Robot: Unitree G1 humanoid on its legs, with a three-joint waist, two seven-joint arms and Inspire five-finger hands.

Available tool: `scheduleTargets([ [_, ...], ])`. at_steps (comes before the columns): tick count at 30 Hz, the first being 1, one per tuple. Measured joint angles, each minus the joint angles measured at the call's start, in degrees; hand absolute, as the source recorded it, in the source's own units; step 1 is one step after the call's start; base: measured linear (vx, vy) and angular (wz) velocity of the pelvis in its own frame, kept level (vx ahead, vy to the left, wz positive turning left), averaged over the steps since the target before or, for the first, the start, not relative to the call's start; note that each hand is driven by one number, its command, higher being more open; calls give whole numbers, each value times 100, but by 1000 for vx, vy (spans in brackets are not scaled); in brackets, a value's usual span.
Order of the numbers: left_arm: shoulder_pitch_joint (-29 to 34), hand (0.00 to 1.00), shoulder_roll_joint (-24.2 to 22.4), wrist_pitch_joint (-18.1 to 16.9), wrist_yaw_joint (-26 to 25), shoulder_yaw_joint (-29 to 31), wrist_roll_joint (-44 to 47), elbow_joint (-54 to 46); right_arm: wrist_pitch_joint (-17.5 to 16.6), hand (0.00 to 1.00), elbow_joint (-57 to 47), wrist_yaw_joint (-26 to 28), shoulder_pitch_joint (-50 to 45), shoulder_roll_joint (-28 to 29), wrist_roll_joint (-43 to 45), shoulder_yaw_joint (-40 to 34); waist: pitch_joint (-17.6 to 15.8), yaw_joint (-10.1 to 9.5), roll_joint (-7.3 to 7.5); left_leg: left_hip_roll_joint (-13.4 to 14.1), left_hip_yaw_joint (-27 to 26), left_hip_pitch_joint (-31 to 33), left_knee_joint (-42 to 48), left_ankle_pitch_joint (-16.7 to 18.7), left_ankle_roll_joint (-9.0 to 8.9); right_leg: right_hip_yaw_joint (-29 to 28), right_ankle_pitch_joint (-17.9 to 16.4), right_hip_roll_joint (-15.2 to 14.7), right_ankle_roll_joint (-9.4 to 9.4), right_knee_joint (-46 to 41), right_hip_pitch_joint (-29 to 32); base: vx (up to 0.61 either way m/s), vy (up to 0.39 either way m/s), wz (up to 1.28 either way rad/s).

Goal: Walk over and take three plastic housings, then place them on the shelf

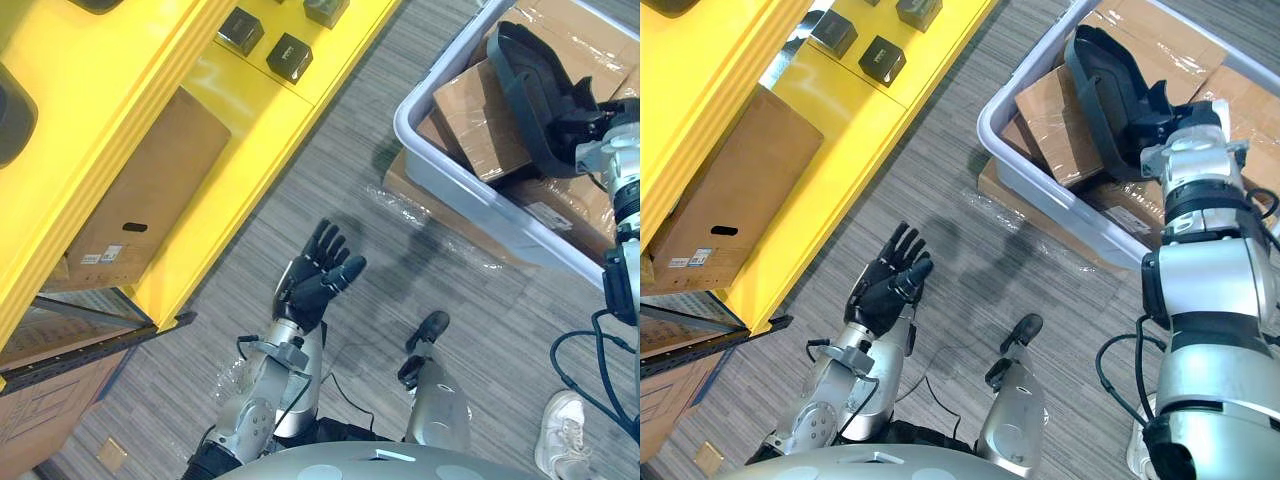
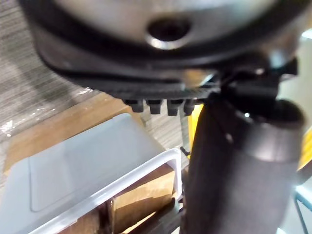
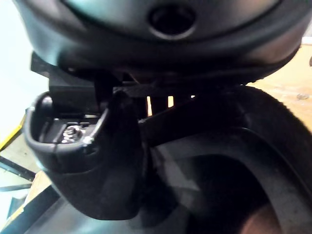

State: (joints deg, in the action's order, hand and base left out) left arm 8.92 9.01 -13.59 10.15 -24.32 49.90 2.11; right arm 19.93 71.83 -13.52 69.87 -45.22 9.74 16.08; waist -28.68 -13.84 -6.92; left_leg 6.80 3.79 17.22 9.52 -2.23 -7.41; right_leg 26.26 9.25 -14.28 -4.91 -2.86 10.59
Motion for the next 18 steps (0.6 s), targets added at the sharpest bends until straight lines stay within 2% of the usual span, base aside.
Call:
scheduleTargets([
  [4,80,100,6,-96,-25,288,-16,-58,-399,0,-69,-1000,-200,189,-49,-248,-22,34,50,28,-41,-182,-290,-167,-22,-7,-4,18,4,8,-31,-33,-11,-4],
  [7,100,100,83,-127,-152,633,-70,-266,-688,0,-1037,-1733,-594,234,-338,-568,-35,105,175,108,-63,-408,-507,-269,-47,-2,-29,107,34,72,-174,-49,-33,-8],
  [10,150,100,223,-160,-354,969,-194,-717,-1166,0,-2221,-2406,-896,246,-1249,-822,-33,186,340,199,-178,-645,-717,-334,-71,-42,-17,209,28,222,-304,-31,-38,-17],
  [12,60,100,226,-156,-477,1146,-354,-828,-1369,0,-3011,-2705,-1169,282,-1664,-1063,7,245,408,223,-228,-869,-865,-376,-75,-52,-12,249,24,312,-471,4,-30,-12],
  [15,23,100,210,-54,-527,1375,-333,-988,-1811,0,-4245,-3151,-1895,598,-2257,-1464,321,345,684,225,-370,-1084,-1112,-424,-81,-100,17,271,-22,483,-576,69,-18,-13],
  [17,-84,100,199,294,-452,1416,-299,-1035,-2029,0,-4914,-3216,-2530,959,-2545,-1691,629,419,917,205,-474,-1269,-1275,-431,-90,-141,48,268,-65,618,-697,114,1,-13],
  [18,-112,100,186,396,-419,1407,-299,-1037,-2076,0,-5021,-3213,-2687,1038,-2591,-1693,709,443,952,199,-487,-1312,-1312,-431,-91,-141,48,262,-66,632,-726,111,2,-8],
])
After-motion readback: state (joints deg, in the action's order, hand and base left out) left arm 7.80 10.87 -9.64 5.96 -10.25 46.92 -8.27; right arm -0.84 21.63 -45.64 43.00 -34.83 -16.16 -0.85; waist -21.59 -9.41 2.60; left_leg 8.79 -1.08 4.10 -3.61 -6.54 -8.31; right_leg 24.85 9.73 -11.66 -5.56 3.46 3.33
